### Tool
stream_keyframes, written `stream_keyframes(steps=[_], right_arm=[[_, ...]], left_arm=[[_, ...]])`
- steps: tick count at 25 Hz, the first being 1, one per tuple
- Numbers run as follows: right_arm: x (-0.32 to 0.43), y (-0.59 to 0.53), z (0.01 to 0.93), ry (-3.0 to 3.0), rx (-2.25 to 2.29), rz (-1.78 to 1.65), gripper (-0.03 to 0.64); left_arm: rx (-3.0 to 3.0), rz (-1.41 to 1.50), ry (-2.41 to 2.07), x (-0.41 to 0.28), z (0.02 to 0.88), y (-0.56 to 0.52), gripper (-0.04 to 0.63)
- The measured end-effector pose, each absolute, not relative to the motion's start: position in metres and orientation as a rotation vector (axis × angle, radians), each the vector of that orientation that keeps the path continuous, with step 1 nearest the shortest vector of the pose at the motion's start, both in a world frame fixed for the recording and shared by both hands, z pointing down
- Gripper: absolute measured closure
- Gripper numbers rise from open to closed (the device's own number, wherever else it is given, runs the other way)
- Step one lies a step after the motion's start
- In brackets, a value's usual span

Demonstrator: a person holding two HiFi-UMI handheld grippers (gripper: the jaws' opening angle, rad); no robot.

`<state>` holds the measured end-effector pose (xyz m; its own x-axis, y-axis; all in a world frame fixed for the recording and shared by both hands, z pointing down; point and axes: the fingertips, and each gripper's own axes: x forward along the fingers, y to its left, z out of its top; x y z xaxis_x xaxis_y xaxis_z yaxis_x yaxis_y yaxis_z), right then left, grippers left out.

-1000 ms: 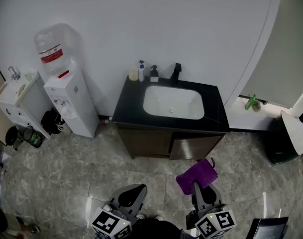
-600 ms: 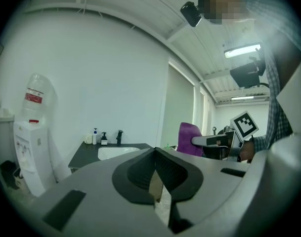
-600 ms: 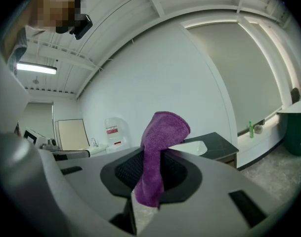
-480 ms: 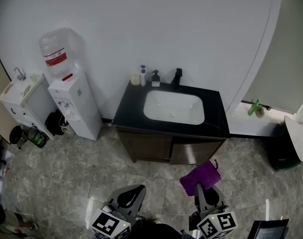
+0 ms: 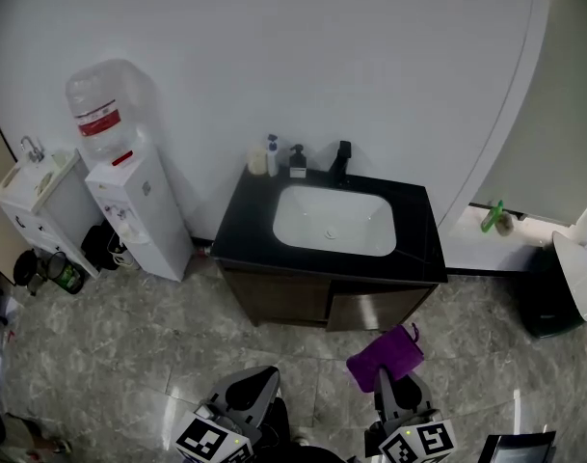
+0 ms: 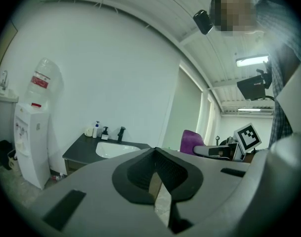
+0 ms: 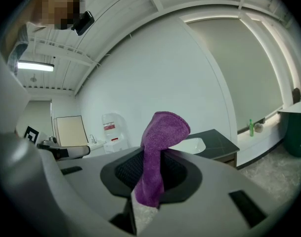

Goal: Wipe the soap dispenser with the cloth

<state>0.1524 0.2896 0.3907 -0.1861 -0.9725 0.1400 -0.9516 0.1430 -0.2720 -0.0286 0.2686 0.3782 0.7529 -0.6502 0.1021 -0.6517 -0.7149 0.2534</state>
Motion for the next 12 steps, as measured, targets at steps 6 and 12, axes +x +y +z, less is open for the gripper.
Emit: stream_keyframes(steps=[6,12], right_arm=[[0.142,0.212,0.385,2.306,-1.999,-0.436,0.534],[0.115,0.122,0.354,2.255,-2.008,-0.314,0.534]], left_arm=[[2.7,0.008,-0.986,-0.04,0.376,0.189,0.594],[2.73,0.004,-0.972,-0.069,0.365,0.099,0.594]])
